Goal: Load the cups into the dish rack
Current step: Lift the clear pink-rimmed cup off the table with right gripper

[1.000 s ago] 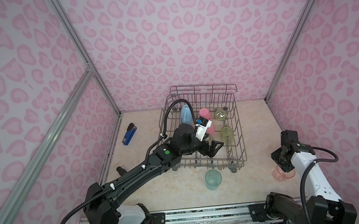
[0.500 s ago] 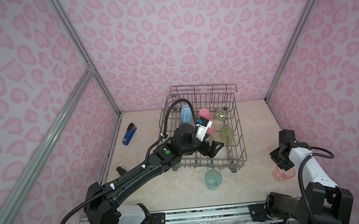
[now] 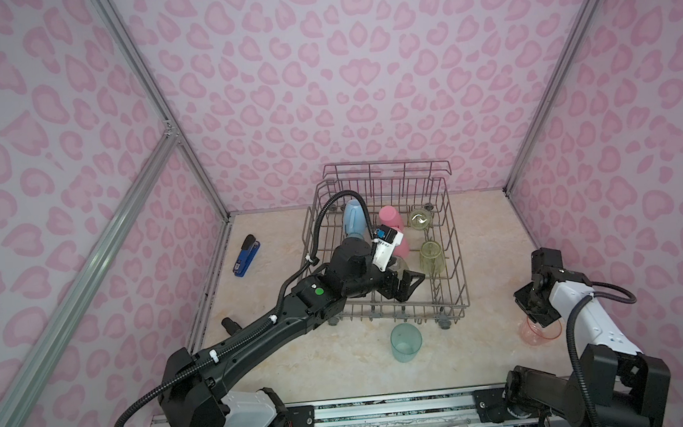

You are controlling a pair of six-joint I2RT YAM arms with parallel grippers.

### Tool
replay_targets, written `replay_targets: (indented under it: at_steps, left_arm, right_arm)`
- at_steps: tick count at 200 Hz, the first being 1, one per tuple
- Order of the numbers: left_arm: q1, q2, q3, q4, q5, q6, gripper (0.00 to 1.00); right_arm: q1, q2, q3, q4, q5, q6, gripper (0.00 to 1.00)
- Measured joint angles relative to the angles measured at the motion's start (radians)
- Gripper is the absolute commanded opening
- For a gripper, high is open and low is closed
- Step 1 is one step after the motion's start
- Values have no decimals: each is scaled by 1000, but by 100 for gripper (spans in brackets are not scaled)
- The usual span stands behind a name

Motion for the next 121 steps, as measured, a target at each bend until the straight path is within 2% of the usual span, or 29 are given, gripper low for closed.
replay_targets:
  at_steps: [121]
  left_arm:
    - [-5, -2, 2, -21, -18, 1, 99]
  right_arm:
    - [-4, 7, 5, 5, -28, -36, 3]
